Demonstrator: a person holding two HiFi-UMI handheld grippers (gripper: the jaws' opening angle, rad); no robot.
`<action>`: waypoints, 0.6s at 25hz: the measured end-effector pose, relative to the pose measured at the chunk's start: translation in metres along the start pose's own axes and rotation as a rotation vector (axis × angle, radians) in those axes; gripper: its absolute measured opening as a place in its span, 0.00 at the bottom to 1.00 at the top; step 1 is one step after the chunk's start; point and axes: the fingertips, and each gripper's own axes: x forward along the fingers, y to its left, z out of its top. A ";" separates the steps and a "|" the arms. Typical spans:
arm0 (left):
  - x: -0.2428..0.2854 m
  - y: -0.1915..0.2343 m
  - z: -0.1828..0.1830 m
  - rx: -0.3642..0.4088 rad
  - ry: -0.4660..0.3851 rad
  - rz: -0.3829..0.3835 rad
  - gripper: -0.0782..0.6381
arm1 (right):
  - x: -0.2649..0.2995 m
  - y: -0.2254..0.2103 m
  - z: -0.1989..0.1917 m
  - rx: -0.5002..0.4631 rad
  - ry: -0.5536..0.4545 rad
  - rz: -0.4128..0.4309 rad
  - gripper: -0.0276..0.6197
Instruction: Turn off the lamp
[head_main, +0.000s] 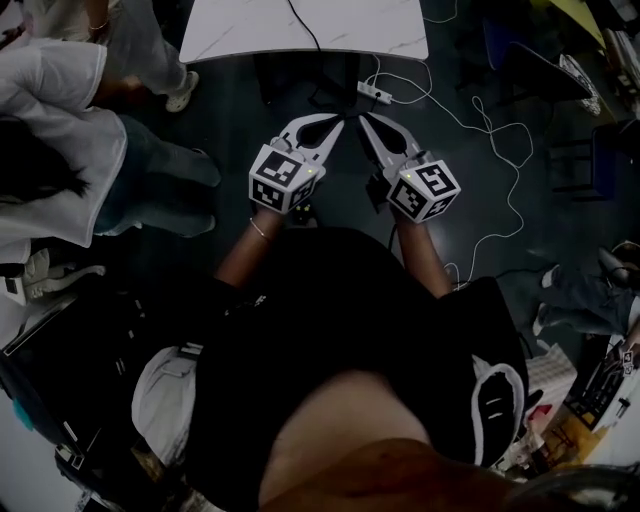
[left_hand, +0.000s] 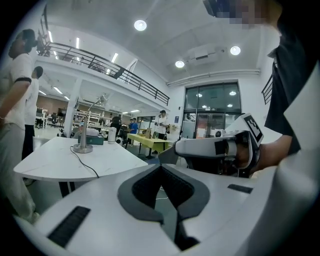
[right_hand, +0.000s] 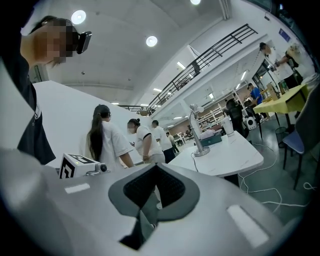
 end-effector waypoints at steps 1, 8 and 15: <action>-0.001 -0.007 -0.001 0.001 0.001 0.003 0.12 | -0.007 0.000 -0.001 0.000 0.000 0.001 0.04; -0.014 -0.036 -0.008 0.039 0.000 0.046 0.12 | -0.036 0.011 -0.010 -0.005 -0.002 0.039 0.04; -0.021 -0.054 -0.017 0.033 0.001 0.055 0.12 | -0.052 0.017 -0.017 0.007 -0.006 0.064 0.04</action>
